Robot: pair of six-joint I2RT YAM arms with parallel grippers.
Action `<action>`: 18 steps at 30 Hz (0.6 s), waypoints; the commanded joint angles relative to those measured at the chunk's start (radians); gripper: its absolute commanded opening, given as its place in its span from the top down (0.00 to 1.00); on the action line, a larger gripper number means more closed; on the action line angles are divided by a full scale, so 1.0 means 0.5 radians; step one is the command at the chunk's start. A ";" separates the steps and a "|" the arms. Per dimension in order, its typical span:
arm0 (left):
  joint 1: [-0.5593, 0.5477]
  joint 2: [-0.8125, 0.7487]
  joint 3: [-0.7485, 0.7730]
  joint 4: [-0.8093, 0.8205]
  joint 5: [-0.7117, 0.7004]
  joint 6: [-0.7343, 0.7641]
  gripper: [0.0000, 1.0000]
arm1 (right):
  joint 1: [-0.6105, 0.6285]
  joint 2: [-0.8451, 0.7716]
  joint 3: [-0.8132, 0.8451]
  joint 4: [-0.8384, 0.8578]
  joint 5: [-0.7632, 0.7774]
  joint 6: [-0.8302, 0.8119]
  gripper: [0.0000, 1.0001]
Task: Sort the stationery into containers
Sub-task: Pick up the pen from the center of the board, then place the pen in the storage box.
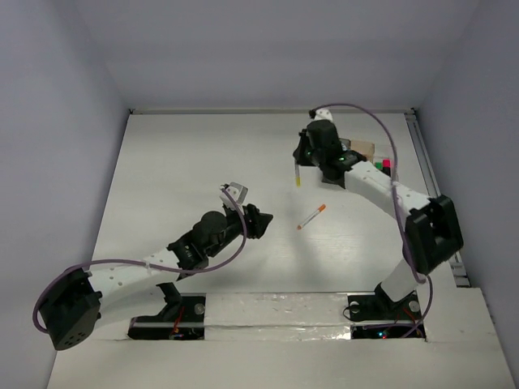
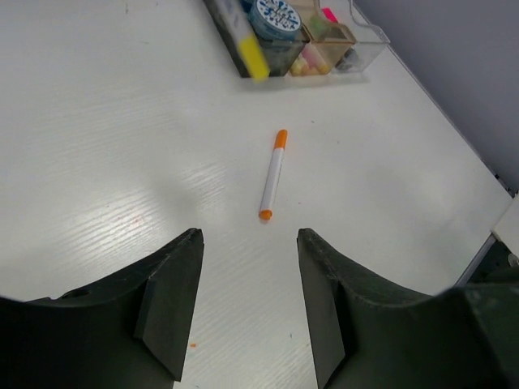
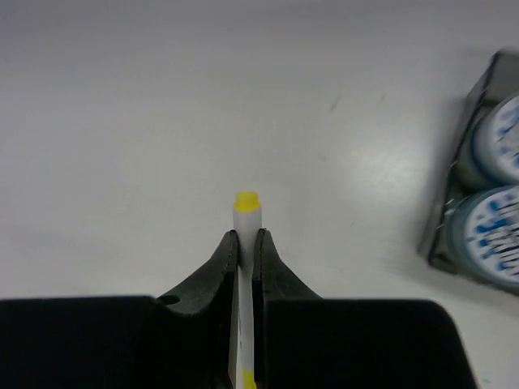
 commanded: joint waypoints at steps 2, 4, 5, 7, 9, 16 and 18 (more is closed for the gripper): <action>-0.022 0.085 0.052 0.144 0.077 0.017 0.54 | -0.296 -0.258 0.093 0.003 0.011 -0.218 1.00; -0.046 0.155 0.070 0.160 0.077 0.020 0.54 | -0.452 -0.310 0.053 -0.046 -0.048 -0.249 1.00; -0.071 0.183 0.080 0.172 0.074 0.023 0.54 | -0.599 -0.334 0.041 -0.061 -0.100 -0.261 1.00; -0.147 0.281 0.122 0.169 -0.008 0.023 0.54 | -0.714 -0.332 0.041 -0.113 -0.067 -0.301 1.00; -0.202 0.379 0.156 0.172 -0.073 0.041 0.54 | -0.821 -0.307 0.029 -0.092 0.028 -0.344 1.00; -0.289 0.612 0.337 0.108 -0.125 0.072 0.54 | -1.011 -0.001 0.154 0.048 0.090 -0.359 1.00; -0.289 0.658 0.380 0.077 -0.144 0.084 0.54 | -1.012 0.103 0.194 0.022 0.035 -0.366 1.00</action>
